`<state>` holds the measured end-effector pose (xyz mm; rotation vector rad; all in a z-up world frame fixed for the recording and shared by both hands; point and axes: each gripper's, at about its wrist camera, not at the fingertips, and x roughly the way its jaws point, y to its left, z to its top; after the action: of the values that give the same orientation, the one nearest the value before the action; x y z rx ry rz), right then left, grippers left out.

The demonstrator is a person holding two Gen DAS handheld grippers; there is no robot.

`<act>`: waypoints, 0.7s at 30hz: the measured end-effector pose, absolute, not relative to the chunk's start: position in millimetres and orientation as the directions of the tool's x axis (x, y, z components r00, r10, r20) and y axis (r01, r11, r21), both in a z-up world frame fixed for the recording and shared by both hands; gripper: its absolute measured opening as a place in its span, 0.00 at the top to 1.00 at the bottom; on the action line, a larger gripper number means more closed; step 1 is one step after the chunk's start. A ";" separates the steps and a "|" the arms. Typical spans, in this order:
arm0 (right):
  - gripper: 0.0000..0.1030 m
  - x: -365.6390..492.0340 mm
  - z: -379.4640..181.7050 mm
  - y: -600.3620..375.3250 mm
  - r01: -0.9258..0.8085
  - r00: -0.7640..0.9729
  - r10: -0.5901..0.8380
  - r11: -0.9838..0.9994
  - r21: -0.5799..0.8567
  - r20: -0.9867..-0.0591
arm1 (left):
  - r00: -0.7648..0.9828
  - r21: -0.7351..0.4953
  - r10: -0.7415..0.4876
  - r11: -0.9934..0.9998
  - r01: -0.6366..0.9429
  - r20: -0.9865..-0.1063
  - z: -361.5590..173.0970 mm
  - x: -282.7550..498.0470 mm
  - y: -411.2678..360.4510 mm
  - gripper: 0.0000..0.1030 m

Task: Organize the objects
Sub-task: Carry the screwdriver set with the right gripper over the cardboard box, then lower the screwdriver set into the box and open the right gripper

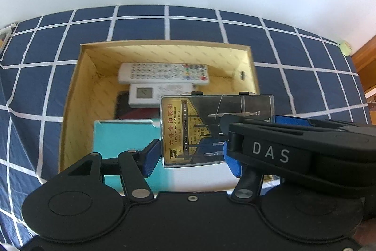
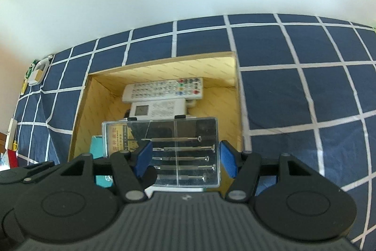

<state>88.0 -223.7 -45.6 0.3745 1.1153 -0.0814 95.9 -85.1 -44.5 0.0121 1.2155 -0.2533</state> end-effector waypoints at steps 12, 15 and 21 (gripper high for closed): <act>0.40 169.4 -76.2 -201.1 0.239 0.407 0.141 0.937 0.255 -0.902 | 0.282 -0.131 -0.182 0.973 0.189 -0.942 -78.4 172.7 -53.8 0.44; 0.40 188.2 -87.8 -200.4 0.243 0.388 0.141 0.938 0.248 -0.911 | 0.258 -0.137 -0.186 0.971 0.194 -0.948 -91.8 191.9 -51.7 0.44; 0.40 215.4 -114.6 -204.9 0.259 0.347 0.144 0.935 0.242 -0.927 | 0.212 -0.144 -0.186 0.969 0.201 -0.959 -115.8 218.4 -51.9 0.44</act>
<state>215.4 -204.9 -114.6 0.3789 1.2224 -0.0770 218.4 -51.9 -115.8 0.0128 1.3299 -0.2687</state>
